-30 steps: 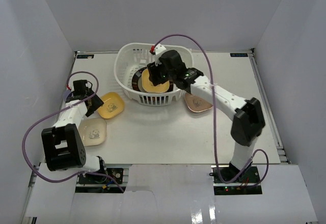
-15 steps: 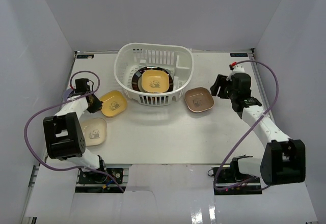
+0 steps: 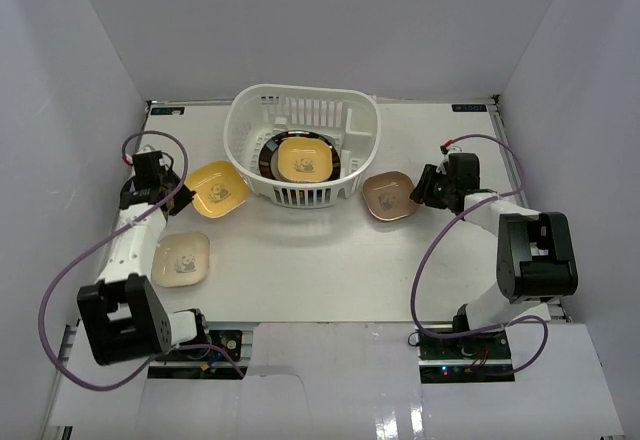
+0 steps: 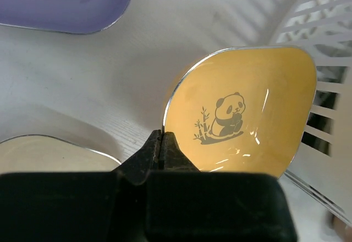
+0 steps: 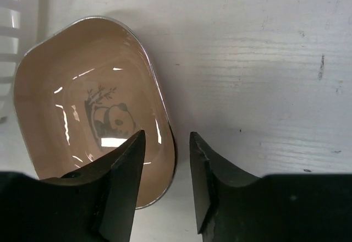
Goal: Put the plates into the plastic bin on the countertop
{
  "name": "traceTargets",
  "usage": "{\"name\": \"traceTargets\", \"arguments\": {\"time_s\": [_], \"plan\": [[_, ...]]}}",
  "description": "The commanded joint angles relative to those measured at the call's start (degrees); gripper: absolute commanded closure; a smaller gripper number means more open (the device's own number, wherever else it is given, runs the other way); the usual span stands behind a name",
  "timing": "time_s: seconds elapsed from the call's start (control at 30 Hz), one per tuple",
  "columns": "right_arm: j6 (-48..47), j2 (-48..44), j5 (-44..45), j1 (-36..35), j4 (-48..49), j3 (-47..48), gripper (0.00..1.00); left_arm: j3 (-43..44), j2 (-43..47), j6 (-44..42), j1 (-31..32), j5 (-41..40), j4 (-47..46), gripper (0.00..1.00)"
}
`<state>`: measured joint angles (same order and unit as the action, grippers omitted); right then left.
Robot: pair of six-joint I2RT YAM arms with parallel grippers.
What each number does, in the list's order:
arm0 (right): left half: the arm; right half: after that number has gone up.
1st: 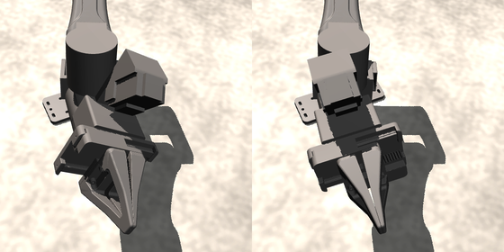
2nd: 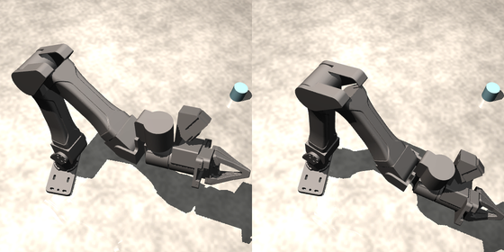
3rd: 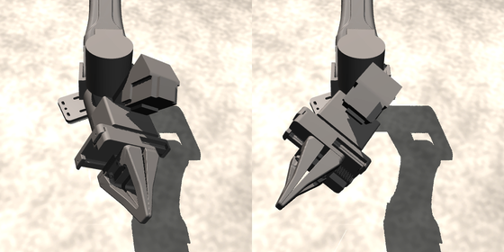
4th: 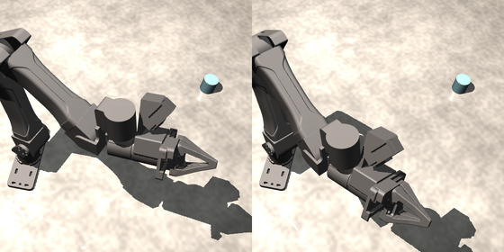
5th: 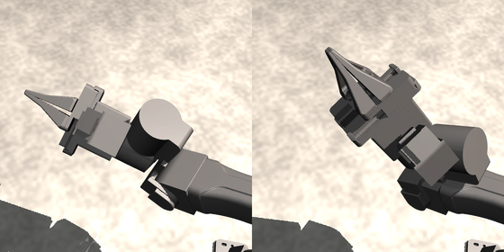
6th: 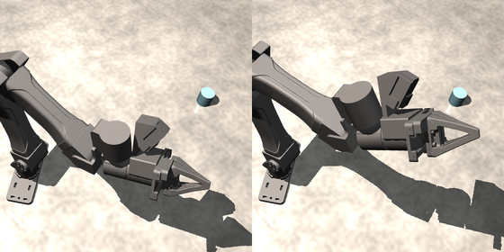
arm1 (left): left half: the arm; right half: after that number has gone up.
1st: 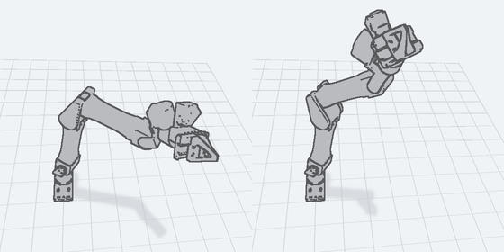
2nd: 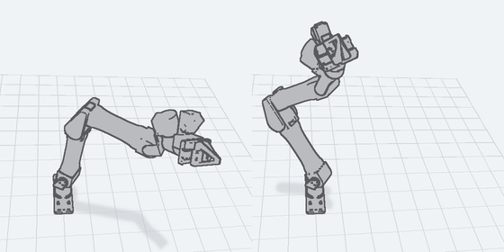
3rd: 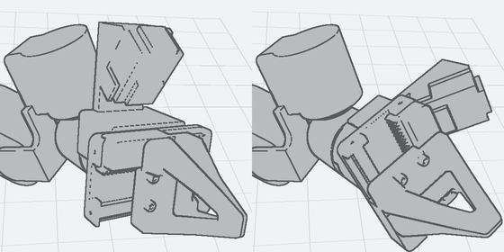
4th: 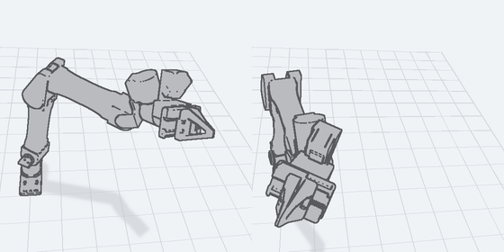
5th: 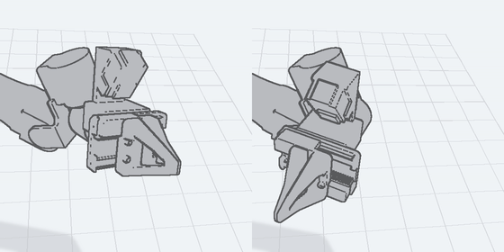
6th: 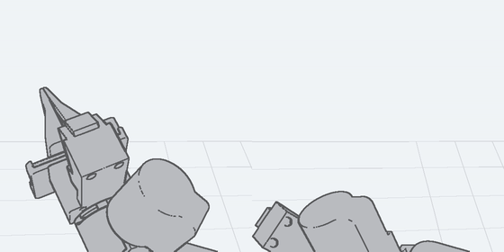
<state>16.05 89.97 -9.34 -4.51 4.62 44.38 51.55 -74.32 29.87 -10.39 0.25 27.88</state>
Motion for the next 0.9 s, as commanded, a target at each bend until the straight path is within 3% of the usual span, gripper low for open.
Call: {"name": "traceTargets", "arguments": {"time_s": [0.0, 0.13, 0.23, 0.4, 0.47, 0.53, 0.67, 0.7, 0.73, 0.8, 0.87], "plan": [[2.1, 0.7, -1.6, 0.3, 5.5, -0.4, 0.57, 1.4, 8.9, 0.3, -0.1, -3.2, 3.5, 1.0], [2.8, -0.1, 0.4, 0.4, 5.6, -1.5, 0.86, 2.1, 13.4, 0.6, -0.1, -8.2, 5.3, 1.0], [4.0, -3.5, 3.4, 0.8, 5.6, -3.2, 0.92, 3.8, 16.4, 1.2, -0.1, -11.9, 6.3, 1.0], [5.8, -12.9, 6.1, 2.9, 5.5, -5.0, 0.92, 12.2, 19.5, 2.7, 2.0, -20.0, 7.0, 1.0], [6.4, -16.9, 6.4, 3.1, 5.2, -4.9, 0.92, 17.1, 20.7, 1.7, 3.3, -19.5, 4.7, 1.0], [6.4, -19.5, 6.8, 3.2, 4.1, -4.0, 0.92, 19.7, 21.1, 1.2, 3.5, -13.8, 2.1, 1.0], [7.1, -26.0, 6.5, 3.3, 1.4, -0.9, 0.92, 25.5, 14.0, 5.2, 5.2, 9.7, 1.6, 1.0], [7.3, -27.0, 6.2, 3.3, 0.7, -0.3, 0.92, 25.8, 10.5, 6.0, 7.0, 10.2, 1.5, 1.0], [7.4, -28.7, 5.1, 3.2, 0.4, 1.4, 0.92, 26.4, 8.5, 5.1, 13.9, 8.8, 1.5, 1.0], [8.0, -29.7, 3.0, 3.1, -0.3, 3.5, 0.92, 28.7, 2.6, 3.4, 20.6, 0.9, 1.5, 1.0], [8.3, -30.4, 1.9, 2.2, -1.5, 7.1, 0.92, 31.4, -2.5, 1.9, 25.8, 0.7, 2.3, 1.0]]}}
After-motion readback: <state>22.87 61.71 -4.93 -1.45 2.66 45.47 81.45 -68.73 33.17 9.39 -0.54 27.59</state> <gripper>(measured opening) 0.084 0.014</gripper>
